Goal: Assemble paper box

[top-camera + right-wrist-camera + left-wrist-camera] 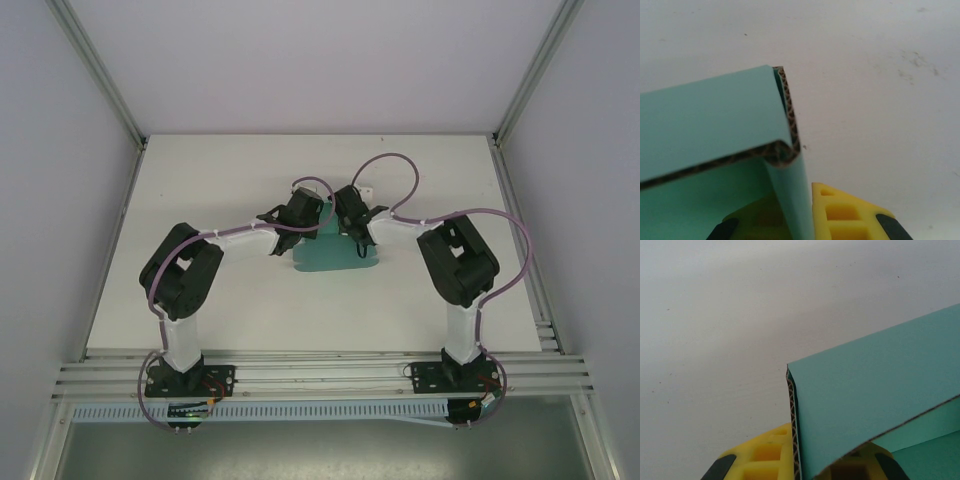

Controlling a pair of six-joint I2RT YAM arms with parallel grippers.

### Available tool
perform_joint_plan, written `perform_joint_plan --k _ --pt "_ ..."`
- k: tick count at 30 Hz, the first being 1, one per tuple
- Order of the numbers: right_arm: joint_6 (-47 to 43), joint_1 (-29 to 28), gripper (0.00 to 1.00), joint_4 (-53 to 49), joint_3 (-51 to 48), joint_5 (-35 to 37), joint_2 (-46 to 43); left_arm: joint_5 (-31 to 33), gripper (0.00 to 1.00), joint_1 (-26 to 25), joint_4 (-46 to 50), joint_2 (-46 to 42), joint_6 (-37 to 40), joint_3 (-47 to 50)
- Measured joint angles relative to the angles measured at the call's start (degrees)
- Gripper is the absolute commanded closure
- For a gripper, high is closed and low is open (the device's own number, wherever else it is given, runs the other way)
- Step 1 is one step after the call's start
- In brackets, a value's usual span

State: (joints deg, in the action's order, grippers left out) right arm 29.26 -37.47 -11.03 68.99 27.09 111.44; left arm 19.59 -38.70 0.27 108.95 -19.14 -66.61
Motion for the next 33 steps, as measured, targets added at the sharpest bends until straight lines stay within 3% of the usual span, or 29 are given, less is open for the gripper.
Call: perform_joint_plan --k 3,5,10,13,19,26,33 --pt "1.29 -0.50 0.99 0.72 -0.55 1.44 0.07 -0.17 1.00 0.00 -0.04 0.09 0.00 -0.07" --pt "0.76 -0.50 0.79 3.89 -2.54 1.29 -0.63 -0.07 1.00 0.00 -0.15 0.09 -0.02 -0.07" --pt "-2.69 1.14 0.67 16.37 -10.27 -3.13 -3.65 0.48 1.00 0.00 0.61 0.09 -0.42 -0.07" --pt "-6.43 2.78 0.45 23.15 -15.19 -9.57 -5.99 1.46 1.00 0.17 0.87 0.09 -0.48 -0.07" --pt "-10.56 4.85 0.20 29.70 -19.28 -19.50 -8.63 2.97 1.00 1.09 2.01 0.07 -0.44 -0.07" --pt "-12.04 4.87 0.16 33.22 -20.22 -23.58 -16.20 3.65 1.00 1.16 2.14 0.07 -0.44 -0.04" --pt "-12.28 4.87 0.16 32.63 -22.99 -22.05 -21.07 3.63 1.00 1.20 2.16 0.07 -0.44 -0.04"
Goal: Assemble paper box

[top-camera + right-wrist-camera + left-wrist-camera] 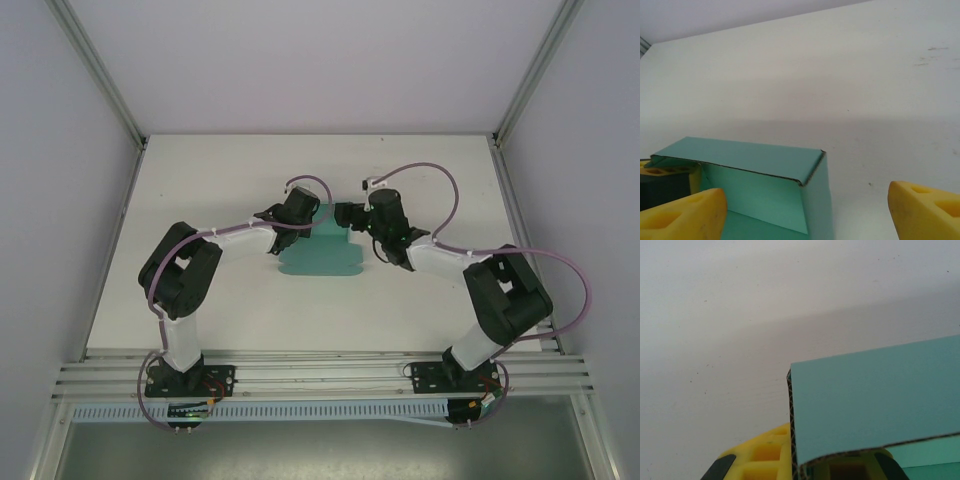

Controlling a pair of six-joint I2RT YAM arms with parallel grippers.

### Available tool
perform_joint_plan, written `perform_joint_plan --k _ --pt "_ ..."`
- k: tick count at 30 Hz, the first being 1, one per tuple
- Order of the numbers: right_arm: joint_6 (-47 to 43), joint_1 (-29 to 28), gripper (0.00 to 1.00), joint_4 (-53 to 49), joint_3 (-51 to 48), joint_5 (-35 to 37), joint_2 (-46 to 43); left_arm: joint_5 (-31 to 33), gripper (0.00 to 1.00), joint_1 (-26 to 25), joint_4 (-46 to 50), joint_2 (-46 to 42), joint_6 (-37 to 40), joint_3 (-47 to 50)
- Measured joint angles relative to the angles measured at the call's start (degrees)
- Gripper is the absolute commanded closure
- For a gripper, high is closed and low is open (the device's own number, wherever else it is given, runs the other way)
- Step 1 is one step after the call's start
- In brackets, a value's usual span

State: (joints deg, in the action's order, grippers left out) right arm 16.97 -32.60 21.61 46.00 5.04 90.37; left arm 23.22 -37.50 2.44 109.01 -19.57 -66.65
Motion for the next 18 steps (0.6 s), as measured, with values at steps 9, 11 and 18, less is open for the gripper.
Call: perform_joint_plan --k 9,11,18 --pt "0.04 0.00 0.19 -6.82 -1.05 4.48 -0.57 -0.13 1.00 0.00 0.37 0.02 0.00 -0.13" --pt "0.04 0.00 0.19 -7.52 -1.05 5.57 -0.57 -0.20 1.00 0.00 0.83 0.02 -0.02 -0.35" --pt "0.04 0.00 0.19 -9.84 -0.92 6.97 -0.59 -0.20 1.00 0.00 1.75 0.28 -0.02 -0.98"
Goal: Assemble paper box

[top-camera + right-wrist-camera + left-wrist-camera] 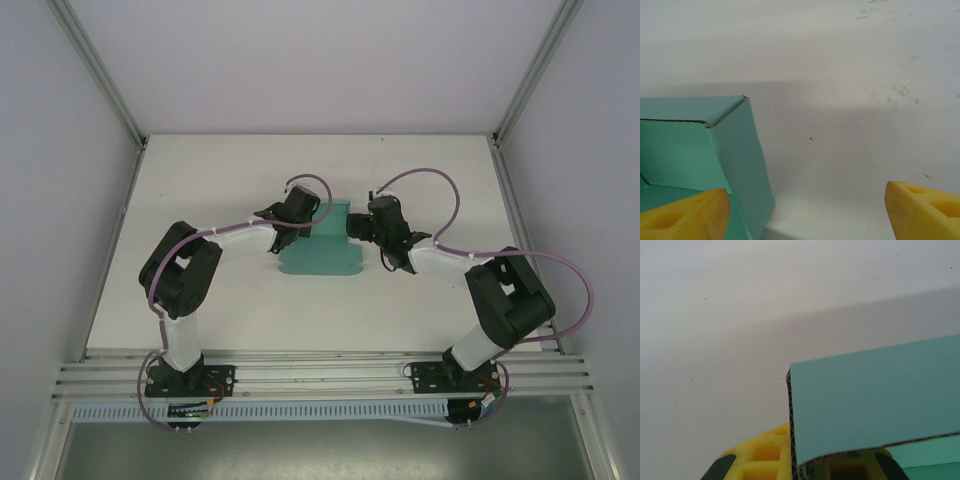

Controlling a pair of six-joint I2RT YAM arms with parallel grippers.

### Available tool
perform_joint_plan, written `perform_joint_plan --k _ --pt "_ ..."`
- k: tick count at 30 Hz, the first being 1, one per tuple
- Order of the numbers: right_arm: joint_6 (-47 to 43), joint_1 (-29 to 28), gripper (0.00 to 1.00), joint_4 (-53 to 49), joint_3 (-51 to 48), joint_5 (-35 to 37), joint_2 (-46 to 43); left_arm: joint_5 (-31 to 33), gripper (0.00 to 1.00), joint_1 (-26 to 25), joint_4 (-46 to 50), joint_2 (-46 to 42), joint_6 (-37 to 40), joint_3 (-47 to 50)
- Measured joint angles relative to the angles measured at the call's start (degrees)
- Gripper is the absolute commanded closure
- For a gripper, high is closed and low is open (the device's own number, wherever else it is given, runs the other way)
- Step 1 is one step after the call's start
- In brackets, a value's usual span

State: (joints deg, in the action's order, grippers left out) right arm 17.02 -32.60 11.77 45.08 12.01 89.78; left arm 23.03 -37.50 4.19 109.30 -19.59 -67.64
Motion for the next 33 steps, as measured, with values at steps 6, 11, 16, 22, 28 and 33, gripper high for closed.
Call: perform_joint_plan --k 6,11,16,22,28,33 --pt "0.20 0.00 0.19 -2.27 1.03 0.61 -0.02 -0.26 0.97 0.00 1.42 0.44 0.02 -1.29" --pt "0.42 0.00 0.19 -4.04 1.16 1.84 -1.44 -2.91 0.96 0.24 4.17 1.75 1.14 -4.24" --pt "0.02 0.00 0.15 -7.67 1.18 4.07 -6.23 -7.76 0.99 0.61 7.63 2.25 5.57 -7.30" --pt "-0.17 1.99 0.14 -12.83 1.16 4.46 -14.62 -18.18 1.00 3.50 16.02 2.45 17.77 -12.13" --pt "0.04 9.07 0.13 -17.99 -0.94 2.12 -21.11 -26.03 1.00 5.51 27.28 2.45 38.05 -15.32" --pt "-0.20 11.21 0.13 -22.03 -3.91 0.68 -24.55 -27.32 1.00 4.52 39.08 5.60 50.77 -26.23"
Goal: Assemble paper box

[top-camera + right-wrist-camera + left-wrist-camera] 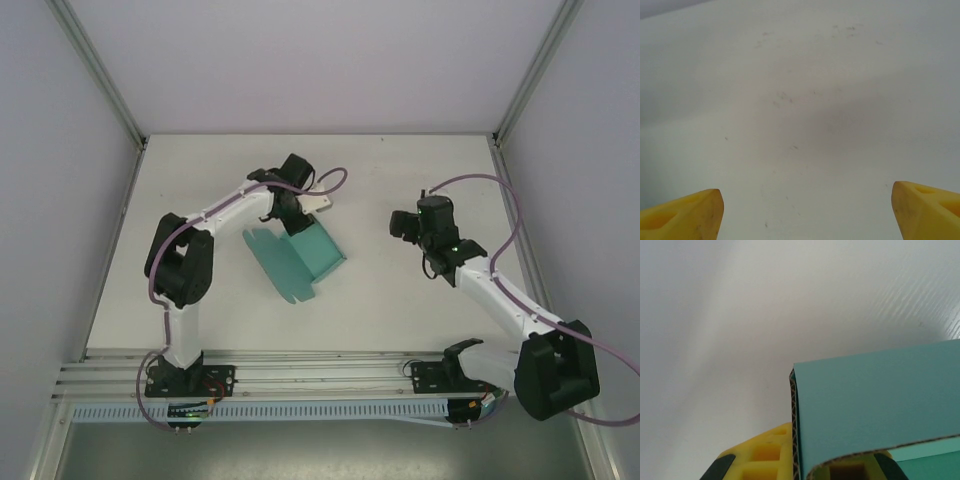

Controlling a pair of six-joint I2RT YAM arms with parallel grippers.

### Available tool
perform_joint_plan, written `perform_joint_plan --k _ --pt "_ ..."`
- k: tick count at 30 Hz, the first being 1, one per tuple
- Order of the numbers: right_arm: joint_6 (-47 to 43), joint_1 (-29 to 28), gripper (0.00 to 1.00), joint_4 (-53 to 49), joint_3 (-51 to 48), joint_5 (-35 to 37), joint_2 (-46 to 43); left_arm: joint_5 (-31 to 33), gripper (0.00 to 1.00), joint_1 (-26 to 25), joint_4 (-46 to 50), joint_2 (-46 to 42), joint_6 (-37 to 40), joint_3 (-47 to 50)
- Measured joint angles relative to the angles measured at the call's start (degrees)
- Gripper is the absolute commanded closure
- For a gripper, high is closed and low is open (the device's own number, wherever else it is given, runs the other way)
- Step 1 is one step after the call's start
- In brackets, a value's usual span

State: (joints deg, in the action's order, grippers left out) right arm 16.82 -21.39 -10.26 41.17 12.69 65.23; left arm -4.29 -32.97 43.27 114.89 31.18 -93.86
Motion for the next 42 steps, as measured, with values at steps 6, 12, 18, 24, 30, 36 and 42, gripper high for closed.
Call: perform_joint_plan --k 6,12,18,24,30,36,42 --pt "-0.28 0.09 0.13 -2.23 -0.33 -0.59 -2.51 5.20 1.00 -2.91 4.04 8.87 8.79 -9.79" --pt "-0.44 0.48 0.13 -3.63 -0.72 -0.55 -3.26 10.71 1.00 -5.55 4.26 14.10 12.90 -10.14" --pt "-0.44 0.72 0.13 -3.76 -0.74 -0.57 -3.26 13.38 0.86 -6.43 2.62 15.08 14.27 -10.19" --pt "-0.44 0.72 0.13 -3.76 -0.74 -0.63 -3.26 13.44 1.00 -6.40 1.09 15.61 14.64 -10.19" --pt "-0.46 0.74 0.10 -3.69 -0.74 -2.23 -3.26 15.72 1.00 -6.40 -8.35 11.37 11.76 -5.03" --pt "-1.07 0.83 0.03 2.38 -3.80 -7.56 -3.26 29.18 1.00 -6.40 -21.29 1.38 -1.20 -2.47" --pt "0.94 1.03 0.09 11.63 -6.25 -18.62 3.28 42.12 1.00 -6.29 -22.10 -3.61 -22.75 -2.38"
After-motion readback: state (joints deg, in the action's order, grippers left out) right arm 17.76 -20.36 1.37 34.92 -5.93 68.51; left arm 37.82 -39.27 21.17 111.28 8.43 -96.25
